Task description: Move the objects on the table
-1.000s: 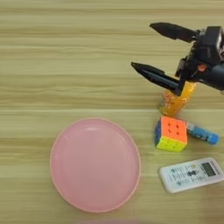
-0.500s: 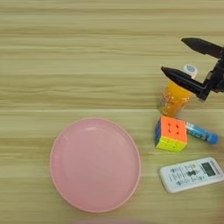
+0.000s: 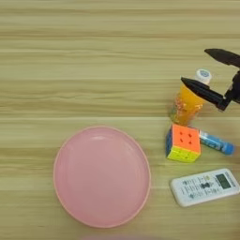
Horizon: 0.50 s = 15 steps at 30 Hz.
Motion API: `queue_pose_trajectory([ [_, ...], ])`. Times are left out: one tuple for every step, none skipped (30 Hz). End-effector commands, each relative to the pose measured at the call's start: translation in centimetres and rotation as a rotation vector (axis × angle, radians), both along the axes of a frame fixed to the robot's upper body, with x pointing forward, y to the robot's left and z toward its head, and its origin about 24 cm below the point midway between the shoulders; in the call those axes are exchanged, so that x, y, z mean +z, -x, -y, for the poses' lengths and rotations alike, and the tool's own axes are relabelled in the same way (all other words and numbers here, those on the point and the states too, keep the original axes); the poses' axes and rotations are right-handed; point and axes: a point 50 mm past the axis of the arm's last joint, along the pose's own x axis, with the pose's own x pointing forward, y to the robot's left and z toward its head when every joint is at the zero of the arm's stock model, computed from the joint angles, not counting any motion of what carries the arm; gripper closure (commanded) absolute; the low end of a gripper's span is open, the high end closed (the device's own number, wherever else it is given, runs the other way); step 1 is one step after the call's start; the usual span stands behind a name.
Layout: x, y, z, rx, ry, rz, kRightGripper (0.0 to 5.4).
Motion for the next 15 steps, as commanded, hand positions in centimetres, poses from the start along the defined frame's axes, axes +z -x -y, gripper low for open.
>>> queue_pose_trajectory([
  [1.0,-0.6,-0.1,-0.010,0.061,0.074,0.03],
  [0.7,-0.7,-0.2,-0.013,0.060,0.063,0.03],
  [0.4,-0.8,-0.3,-0.017,0.060,0.055,0.03],
  [0.1,-1.0,-0.2,-0.023,0.063,0.047,0.03],
  [-0.1,-1.1,-0.2,-0.029,0.066,0.039,0.03],
  [-0.3,-1.2,-0.1,-0.035,0.068,0.031,0.03],
  [-0.6,-1.3,-0.1,-0.039,0.070,0.026,0.03],
  [-0.8,-1.3,0.0,-0.042,0.072,0.021,0.03],
  [-1.0,-1.4,0.0,-0.045,0.073,0.015,0.03],
  [-1.2,-1.4,0.0,-0.047,0.074,0.010,0.03],
  [-1.4,-1.5,0.0,-0.048,0.075,0.004,0.03],
  [-1.6,-1.5,0.0,-0.048,0.075,0.000,0.03],
  [-1.8,-1.5,0.0,-0.049,0.076,-0.005,0.03],
  [-2.0,-1.5,0.0,-0.049,0.077,-0.009,0.03],
  [-2.2,-1.6,-0.1,-0.049,0.079,-0.014,0.03],
])
